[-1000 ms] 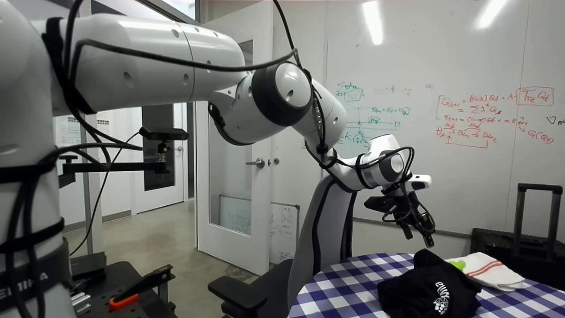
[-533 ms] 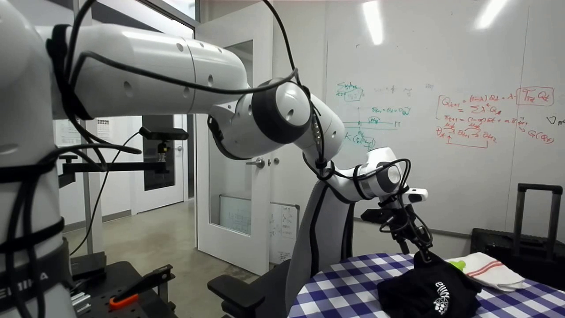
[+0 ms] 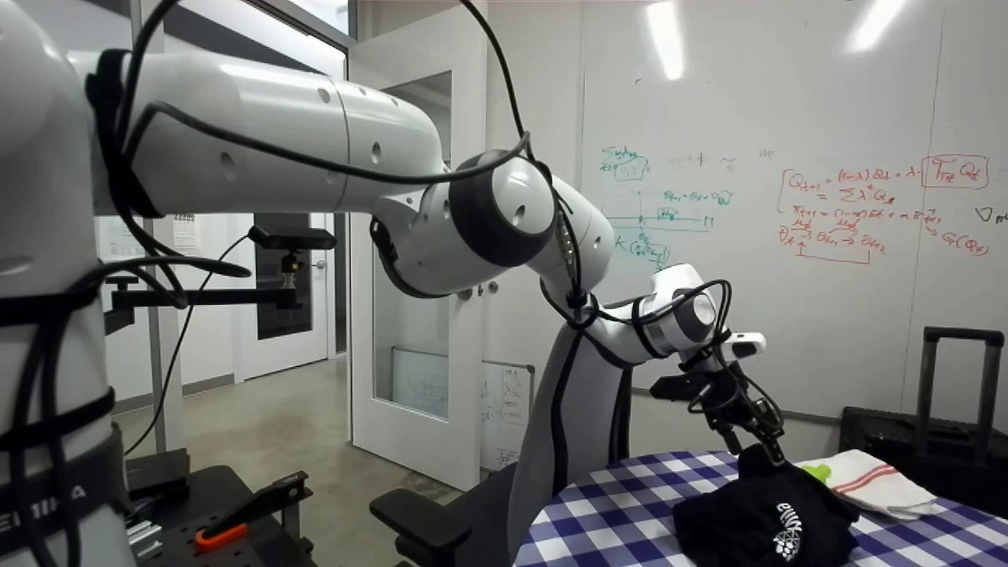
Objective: Put the cloth on the head rest
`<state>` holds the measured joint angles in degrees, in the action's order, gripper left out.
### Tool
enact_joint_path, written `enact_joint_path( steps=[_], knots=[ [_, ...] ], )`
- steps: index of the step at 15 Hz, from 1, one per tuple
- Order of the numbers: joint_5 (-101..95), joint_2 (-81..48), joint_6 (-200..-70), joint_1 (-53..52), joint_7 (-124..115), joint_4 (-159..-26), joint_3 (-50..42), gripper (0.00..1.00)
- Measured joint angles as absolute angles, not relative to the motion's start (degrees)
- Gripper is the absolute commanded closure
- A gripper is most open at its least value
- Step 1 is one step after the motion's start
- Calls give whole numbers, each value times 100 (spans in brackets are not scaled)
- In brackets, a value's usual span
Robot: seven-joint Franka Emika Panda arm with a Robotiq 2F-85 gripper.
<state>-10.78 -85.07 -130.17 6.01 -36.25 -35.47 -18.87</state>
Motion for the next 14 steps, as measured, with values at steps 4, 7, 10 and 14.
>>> enact_joint_path(
  steps=[4, 7, 10, 14],
  knots=[
    [-1282, -8507, -13017, 619, -3639, -3547, -1927, 0],
    [-1290, -8507, -13017, 632, -3673, -3545, -1927, 26],
    [-1290, -8507, -13016, 656, -3705, -3536, -1921, 48],
    [-1289, -8507, -13016, 687, -3705, -3535, -1899, 79]
  ],
)
